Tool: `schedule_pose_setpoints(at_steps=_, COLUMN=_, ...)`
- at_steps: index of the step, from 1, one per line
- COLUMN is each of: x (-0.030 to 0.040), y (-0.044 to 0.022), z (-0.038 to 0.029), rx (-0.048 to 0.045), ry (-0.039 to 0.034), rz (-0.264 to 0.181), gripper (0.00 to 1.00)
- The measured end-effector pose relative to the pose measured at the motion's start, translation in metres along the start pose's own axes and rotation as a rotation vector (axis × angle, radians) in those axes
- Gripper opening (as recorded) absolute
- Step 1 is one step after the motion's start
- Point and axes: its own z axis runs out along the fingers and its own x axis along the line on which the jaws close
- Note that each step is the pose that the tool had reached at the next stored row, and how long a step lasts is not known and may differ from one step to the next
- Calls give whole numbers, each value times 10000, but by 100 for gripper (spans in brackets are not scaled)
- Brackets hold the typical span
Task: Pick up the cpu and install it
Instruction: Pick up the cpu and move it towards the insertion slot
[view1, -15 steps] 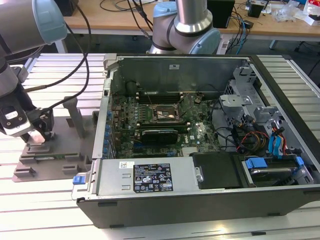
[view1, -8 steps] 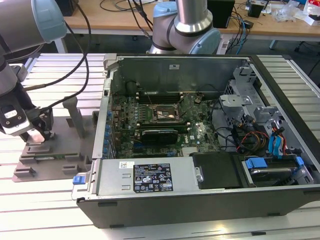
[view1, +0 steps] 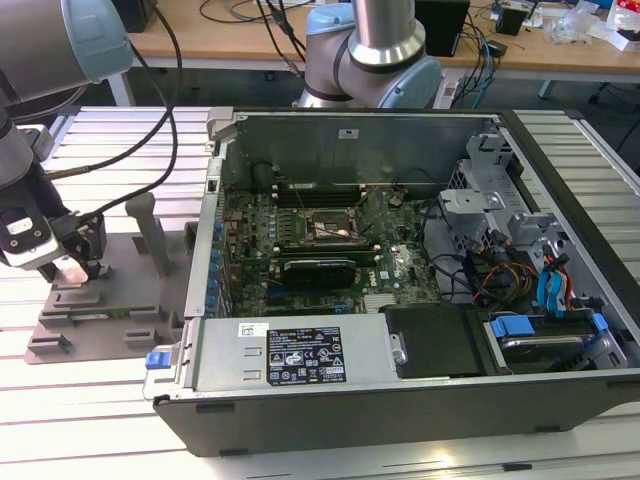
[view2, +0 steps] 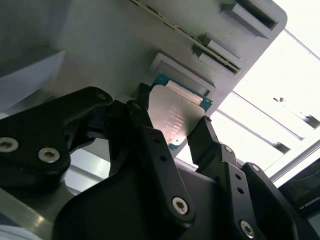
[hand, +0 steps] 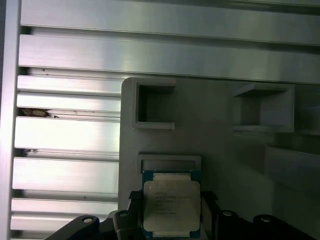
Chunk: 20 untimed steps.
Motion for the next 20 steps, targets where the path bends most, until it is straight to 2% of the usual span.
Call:
schedule_pose_setpoints(at_steps=10, x=-1, y=0, z=-42, rx=0, ry=-1, rz=0, gripper=55)
schedule_pose_setpoints(at_steps=20, x=-3, y=0, z=-112, rx=-1, ry=-1, rz=0, gripper=55)
